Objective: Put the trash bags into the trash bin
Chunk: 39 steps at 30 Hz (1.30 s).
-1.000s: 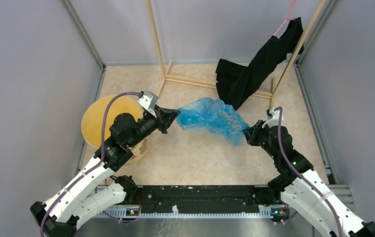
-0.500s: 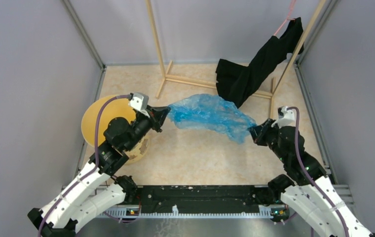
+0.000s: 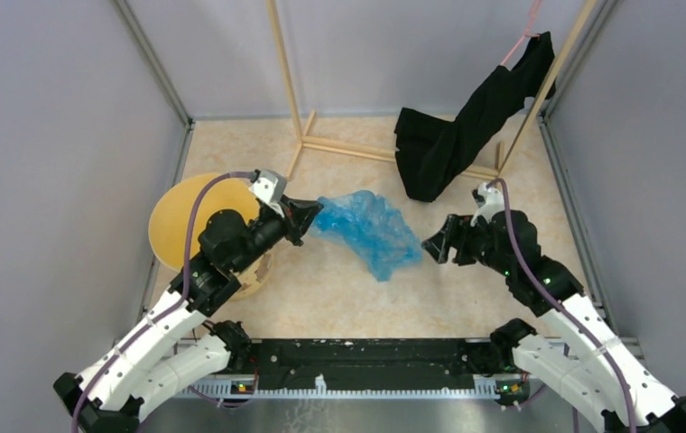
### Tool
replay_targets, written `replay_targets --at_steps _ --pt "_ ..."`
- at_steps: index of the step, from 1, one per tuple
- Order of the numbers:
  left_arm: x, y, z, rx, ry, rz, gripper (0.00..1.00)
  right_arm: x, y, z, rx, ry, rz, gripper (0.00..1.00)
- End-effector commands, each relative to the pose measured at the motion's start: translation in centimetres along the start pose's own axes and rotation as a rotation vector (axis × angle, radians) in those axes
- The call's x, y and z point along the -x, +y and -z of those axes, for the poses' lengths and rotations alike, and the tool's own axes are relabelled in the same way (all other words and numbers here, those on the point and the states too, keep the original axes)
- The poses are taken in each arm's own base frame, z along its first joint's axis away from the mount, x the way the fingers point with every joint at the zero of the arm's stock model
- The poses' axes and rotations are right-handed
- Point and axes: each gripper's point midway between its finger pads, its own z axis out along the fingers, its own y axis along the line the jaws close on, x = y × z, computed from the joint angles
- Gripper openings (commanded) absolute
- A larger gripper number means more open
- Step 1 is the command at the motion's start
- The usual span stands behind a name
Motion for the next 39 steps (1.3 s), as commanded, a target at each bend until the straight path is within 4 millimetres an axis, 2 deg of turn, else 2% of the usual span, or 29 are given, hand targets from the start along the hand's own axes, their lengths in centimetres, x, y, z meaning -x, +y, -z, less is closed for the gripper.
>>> replay_targets --at_steps 1,2,6,9,11,15,17,24,27,29,30,33,35,37,39 --pt "0.3 -2.2 -0.1 -0.130 -0.010 -0.029 0.00 6.5 4.4 0.4 0.155 -0.172 0.132 0.76" --pt "0.9 -2.7 -0.1 -0.154 -0.033 -0.036 0.00 6.5 4.5 -0.6 0.164 -0.158 0.135 0.77" --pt "0.9 -3.4 0.0 -0.200 -0.037 -0.048 0.00 5.2 4.6 -4.8 0.204 -0.080 0.139 0.76" --pt "1.0 -3.8 0.2 -0.220 -0.041 -0.052 0.00 4.4 6.5 -6.7 0.374 -0.076 0.153 0.73" --pt "0.9 -4.0 0.2 -0.231 -0.041 -0.053 0.00 4.2 7.0 -7.6 0.446 -0.074 0.147 0.73" --pt "0.9 -4.3 0.2 -0.252 -0.039 -0.054 0.00 4.8 4.7 -9.5 0.459 -0.103 0.095 0.73" --pt "1.0 -4.4 0.4 -0.259 -0.042 -0.054 0.00 4.6 4.3 -10.4 0.494 -0.095 0.072 0.73" --pt "1.4 -4.6 0.7 -0.268 -0.060 -0.055 0.00 4.5 5.2 -11.7 0.626 -0.164 0.066 0.74" --pt "1.3 -4.6 0.6 -0.270 -0.060 -0.054 0.00 4.1 6.3 -12.1 0.694 -0.175 0.077 0.72" --pt "1.1 -4.7 0.5 -0.274 -0.055 -0.054 0.00 3.5 6.2 -12.9 0.690 -0.164 0.075 0.62" --pt "1.1 -4.7 0.4 -0.273 -0.052 -0.054 0.00 3.4 6.0 -13.0 0.683 -0.171 0.063 0.54" --pt "1.0 -3.9 0.2 -0.227 -0.051 -0.053 0.00 4.4 3.6 -12.3 0.601 -0.235 -0.030 0.18" --pt "1.3 -2.5 0.2 -0.146 -0.062 -0.047 0.00 4.9 1.4 -11.0 0.539 -0.264 -0.128 0.04" --pt "1.6 -0.5 0.3 -0.032 -0.082 -0.031 0.00 5.3 -0.7 -9.2 0.493 -0.288 -0.230 0.00" --pt "2.0 1.2 0.7 0.071 -0.108 -0.019 0.00 5.5 -1.3 -7.4 0.487 -0.297 -0.281 0.00"
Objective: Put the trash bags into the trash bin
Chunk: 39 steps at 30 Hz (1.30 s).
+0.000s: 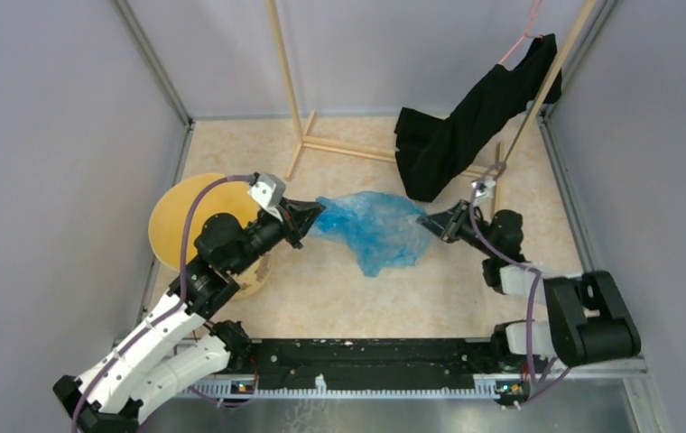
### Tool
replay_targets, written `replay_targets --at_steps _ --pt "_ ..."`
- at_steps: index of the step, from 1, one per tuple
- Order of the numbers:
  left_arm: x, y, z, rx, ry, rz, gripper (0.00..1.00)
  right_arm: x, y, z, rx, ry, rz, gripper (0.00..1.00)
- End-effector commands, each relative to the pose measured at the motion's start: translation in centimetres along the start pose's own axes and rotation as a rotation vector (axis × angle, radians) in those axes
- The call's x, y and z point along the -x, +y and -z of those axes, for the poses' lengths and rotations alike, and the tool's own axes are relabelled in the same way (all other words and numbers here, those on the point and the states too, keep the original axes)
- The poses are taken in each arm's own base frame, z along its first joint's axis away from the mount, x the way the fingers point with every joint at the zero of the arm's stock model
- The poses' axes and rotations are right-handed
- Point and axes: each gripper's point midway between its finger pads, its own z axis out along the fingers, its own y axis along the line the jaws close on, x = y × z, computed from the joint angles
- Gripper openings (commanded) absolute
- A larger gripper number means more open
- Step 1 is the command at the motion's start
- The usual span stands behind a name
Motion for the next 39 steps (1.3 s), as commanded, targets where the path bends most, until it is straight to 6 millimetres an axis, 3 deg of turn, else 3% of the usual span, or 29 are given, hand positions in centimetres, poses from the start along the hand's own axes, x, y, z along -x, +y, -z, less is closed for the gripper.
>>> replay_targets --at_steps 1,5,10,15,17,19,22,23,27,30,32,35,37,39 --pt "1.7 4.1 1.2 0.244 -0.097 0.005 0.00 3.6 2.4 3.6 0.020 -0.136 -0.070 0.00" --pt "1.6 5.4 1.4 0.322 -0.098 0.015 0.00 4.4 5.3 5.7 -0.003 -0.140 -0.042 0.00" --pt "0.4 6.8 1.3 0.405 -0.038 0.042 0.00 6.2 7.9 9.7 -0.157 -0.218 0.044 0.00" --pt "-0.4 5.6 0.0 0.319 0.008 0.040 0.00 7.6 11.2 11.4 -0.170 -0.233 0.021 0.00" --pt "-1.5 5.0 -0.8 0.277 0.050 0.050 0.05 8.5 12.7 11.9 -0.173 -0.225 0.040 0.00" --pt "-2.4 3.9 -1.9 0.202 0.108 0.045 0.21 9.9 14.4 12.9 -0.195 -0.239 0.127 0.00" --pt "-3.5 2.5 -2.8 0.120 0.175 0.073 0.66 12.5 15.9 14.4 -0.274 -0.267 0.246 0.00" --pt "-3.7 2.3 -2.8 0.117 0.192 0.096 0.76 13.5 16.4 14.7 -0.299 -0.263 0.288 0.00" --pt "-4.9 1.8 -2.0 0.135 0.259 0.199 0.95 17.1 16.8 15.3 -0.430 -0.231 0.372 0.00" --pt "-6.0 0.9 -0.6 0.118 0.299 0.258 0.99 19.3 18.2 14.8 -0.424 -0.233 0.401 0.00" --pt "-6.7 0.4 0.7 0.117 0.312 0.306 0.99 19.0 18.9 13.4 -0.352 -0.188 0.375 0.00" --pt "-7.4 -0.3 2.6 0.111 0.302 0.382 0.99 16.6 19.2 11.1 -0.201 -0.149 0.283 0.00" --pt "-8.2 -0.6 3.6 0.117 0.301 0.429 0.99 13.4 18.8 9.7 -0.140 -0.129 0.225 0.00" --pt "-9.1 -0.5 4.4 0.141 0.302 0.473 0.99 8.9 17.9 7.5 -0.119 -0.053 0.183 0.00"
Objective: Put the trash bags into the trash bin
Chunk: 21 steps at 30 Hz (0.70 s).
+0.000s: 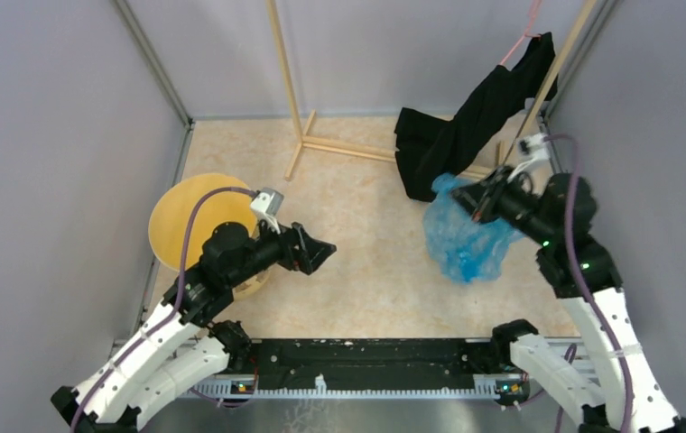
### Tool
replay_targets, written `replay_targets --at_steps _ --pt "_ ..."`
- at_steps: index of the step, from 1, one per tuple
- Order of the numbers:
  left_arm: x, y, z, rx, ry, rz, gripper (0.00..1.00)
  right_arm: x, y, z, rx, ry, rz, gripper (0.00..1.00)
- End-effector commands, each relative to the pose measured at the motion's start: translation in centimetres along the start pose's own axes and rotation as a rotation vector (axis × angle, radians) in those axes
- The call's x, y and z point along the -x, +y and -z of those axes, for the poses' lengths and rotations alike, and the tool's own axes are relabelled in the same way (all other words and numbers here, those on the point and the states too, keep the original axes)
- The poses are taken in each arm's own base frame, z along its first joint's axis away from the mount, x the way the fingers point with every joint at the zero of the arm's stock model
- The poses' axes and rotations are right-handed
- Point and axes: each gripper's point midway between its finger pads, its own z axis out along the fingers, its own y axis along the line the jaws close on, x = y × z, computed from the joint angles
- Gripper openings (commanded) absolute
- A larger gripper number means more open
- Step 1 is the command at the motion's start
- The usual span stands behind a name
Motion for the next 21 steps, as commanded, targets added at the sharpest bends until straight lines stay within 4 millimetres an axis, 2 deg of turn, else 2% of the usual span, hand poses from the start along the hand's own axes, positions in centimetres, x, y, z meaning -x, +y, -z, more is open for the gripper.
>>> replay_targets --at_steps 1,3,5,7,9,12,15,17,19,21 --pt "-2.7 0.5 1.2 0.016 0.036 0.156 0.99 -8.4 3.2 -2.5 0.129 0.137 -0.093 0.00" --pt "-3.2 0.7 1.3 0.022 0.037 0.176 0.99 -14.1 4.7 -3.9 0.146 0.249 -0.067 0.00" --pt "-3.3 0.8 1.2 0.023 0.044 0.180 0.99 -18.4 6.2 -4.7 0.142 0.320 -0.024 0.00" --pt "-3.2 0.8 0.9 0.031 0.057 0.178 0.99 -21.1 8.1 -5.5 0.189 0.347 -0.005 0.00" --pt "-3.3 0.9 0.5 0.044 0.078 0.180 0.99 -22.0 9.9 -6.5 0.268 0.349 -0.022 0.00" --pt "-3.3 0.7 0.1 0.044 0.102 0.197 0.99 -23.1 10.9 -7.5 0.315 0.383 -0.005 0.02" --pt "-3.6 0.7 -0.2 0.041 0.110 0.212 0.99 -23.3 11.0 -8.0 0.332 0.384 0.049 0.02" --pt "-3.7 1.0 -0.1 0.057 0.104 0.220 0.99 -22.4 11.0 -8.2 0.340 0.350 0.106 0.04" --pt "-3.4 1.4 0.1 0.080 0.088 0.221 0.99 -19.7 11.1 -8.8 0.323 0.284 0.176 0.04" --pt "-2.5 1.6 0.4 0.101 0.053 0.215 0.99 -15.2 11.4 -9.8 0.313 0.194 0.216 0.04"
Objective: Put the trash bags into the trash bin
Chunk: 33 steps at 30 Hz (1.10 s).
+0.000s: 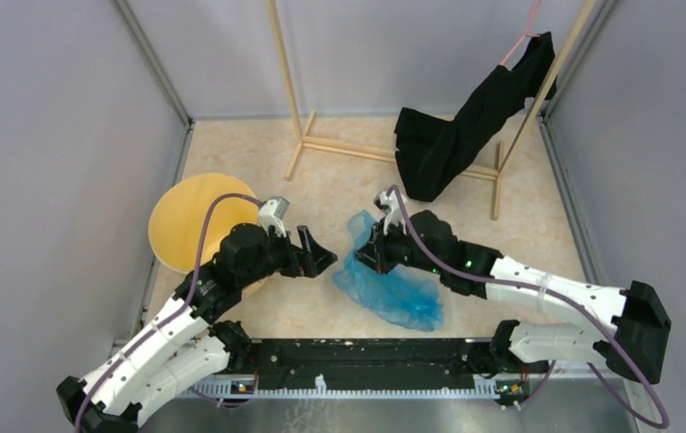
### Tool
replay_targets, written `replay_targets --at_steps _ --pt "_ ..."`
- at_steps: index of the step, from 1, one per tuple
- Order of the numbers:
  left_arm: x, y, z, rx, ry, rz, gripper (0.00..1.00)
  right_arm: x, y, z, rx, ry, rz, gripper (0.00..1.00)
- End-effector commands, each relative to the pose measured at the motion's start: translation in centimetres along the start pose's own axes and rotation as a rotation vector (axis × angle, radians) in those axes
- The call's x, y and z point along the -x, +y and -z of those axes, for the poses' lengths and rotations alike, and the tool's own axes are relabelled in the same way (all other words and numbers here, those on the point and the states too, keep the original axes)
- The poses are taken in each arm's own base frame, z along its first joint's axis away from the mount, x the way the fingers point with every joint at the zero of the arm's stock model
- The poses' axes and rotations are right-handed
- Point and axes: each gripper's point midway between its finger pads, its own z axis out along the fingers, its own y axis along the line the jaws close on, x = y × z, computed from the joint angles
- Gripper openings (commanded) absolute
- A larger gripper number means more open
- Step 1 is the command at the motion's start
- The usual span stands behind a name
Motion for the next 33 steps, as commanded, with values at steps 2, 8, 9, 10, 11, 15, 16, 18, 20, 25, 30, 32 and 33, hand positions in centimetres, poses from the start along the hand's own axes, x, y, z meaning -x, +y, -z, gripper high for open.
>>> replay_targets --at_steps 2,8,9,10,11,15,16,18,20,25,30,32,33 --pt "3.3 -1.2 1.6 0.007 -0.120 0.003 0.99 15.1 2.3 3.0 0.027 -0.337 0.184 0.04" --pt "5.3 -1.8 4.0 0.039 -0.182 -0.015 0.99 24.5 5.5 5.0 0.063 -0.469 0.314 0.02" --pt "5.3 -1.7 4.4 0.041 -0.192 -0.013 0.99 24.6 6.0 5.0 0.090 -0.473 0.316 0.02" --pt "5.2 -1.7 4.8 0.039 -0.195 -0.012 0.99 24.0 6.1 4.8 0.112 -0.472 0.308 0.02" --pt "5.4 -1.2 5.1 0.062 -0.216 -0.006 0.99 23.2 5.9 4.5 0.127 -0.470 0.292 0.02" --pt "4.8 -0.4 5.7 0.081 -0.227 0.006 0.99 13.7 0.7 1.5 0.074 -0.365 0.133 0.02" --pt "4.6 -0.2 5.6 0.083 -0.224 0.006 0.99 11.0 -0.5 0.9 0.068 -0.340 0.073 0.02" --pt "4.2 0.0 5.2 0.084 -0.208 0.006 0.99 5.5 -1.4 -0.1 0.111 -0.279 -0.027 0.02" --pt "3.8 0.1 4.3 0.083 -0.180 0.002 0.99 1.9 -1.4 -0.7 0.122 -0.240 -0.077 0.02" --pt "2.4 -0.5 1.2 0.042 -0.067 -0.008 0.99 -1.9 -1.8 -2.3 0.071 -0.138 -0.094 0.02" --pt "1.1 -0.8 -0.7 0.027 0.042 0.000 0.99 -3.9 -3.4 -1.9 0.018 -0.107 -0.109 0.02" --pt "0.6 -0.9 -1.0 0.013 0.066 0.006 0.98 -4.8 -4.0 -1.3 0.002 -0.098 -0.106 0.02" --pt "0.4 -0.9 -1.2 0.005 0.072 0.006 0.96 -5.1 -4.1 -1.0 0.003 -0.095 -0.105 0.03"
